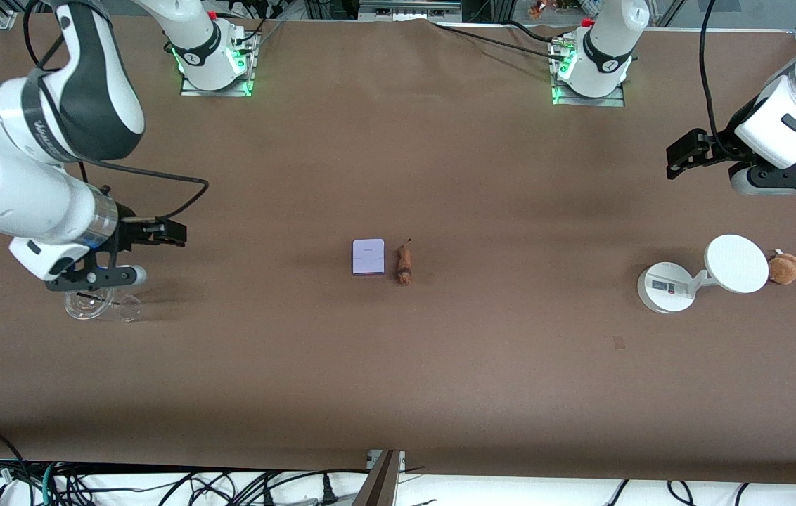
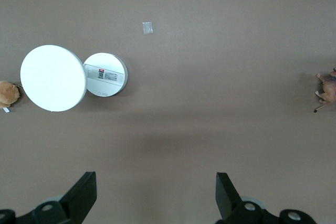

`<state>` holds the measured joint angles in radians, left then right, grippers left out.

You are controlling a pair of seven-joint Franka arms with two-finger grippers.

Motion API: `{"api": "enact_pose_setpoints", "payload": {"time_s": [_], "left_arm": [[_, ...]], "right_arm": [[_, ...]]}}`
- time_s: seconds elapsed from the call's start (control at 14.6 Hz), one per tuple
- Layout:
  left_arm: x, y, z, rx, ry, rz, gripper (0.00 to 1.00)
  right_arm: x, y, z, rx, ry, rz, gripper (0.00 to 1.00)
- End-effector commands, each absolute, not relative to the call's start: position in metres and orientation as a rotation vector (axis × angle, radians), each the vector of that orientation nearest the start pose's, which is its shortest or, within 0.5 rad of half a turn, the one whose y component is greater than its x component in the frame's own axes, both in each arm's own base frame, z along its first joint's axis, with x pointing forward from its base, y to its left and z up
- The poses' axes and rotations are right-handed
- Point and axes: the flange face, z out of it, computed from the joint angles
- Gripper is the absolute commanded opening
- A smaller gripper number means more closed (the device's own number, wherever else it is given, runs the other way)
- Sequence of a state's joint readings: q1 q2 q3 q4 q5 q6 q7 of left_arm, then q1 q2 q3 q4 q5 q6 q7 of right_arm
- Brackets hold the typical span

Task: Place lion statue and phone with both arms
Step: 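Move the right gripper toward the phone while the left gripper reaches the lion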

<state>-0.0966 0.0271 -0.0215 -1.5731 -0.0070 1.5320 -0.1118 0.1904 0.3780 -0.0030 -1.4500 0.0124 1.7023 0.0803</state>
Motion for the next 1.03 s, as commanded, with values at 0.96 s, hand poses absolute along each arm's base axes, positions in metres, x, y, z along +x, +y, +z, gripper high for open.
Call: {"api": "enact_pose_setpoints", "payload": {"time_s": [0.96], "left_arm": [[0.593, -0.063, 0.551, -3.11, 0.004, 0.163, 1.0]], "right_arm": [[0.648, 0.287, 0.325, -3.143, -0.055, 0.084, 1.0]]}}
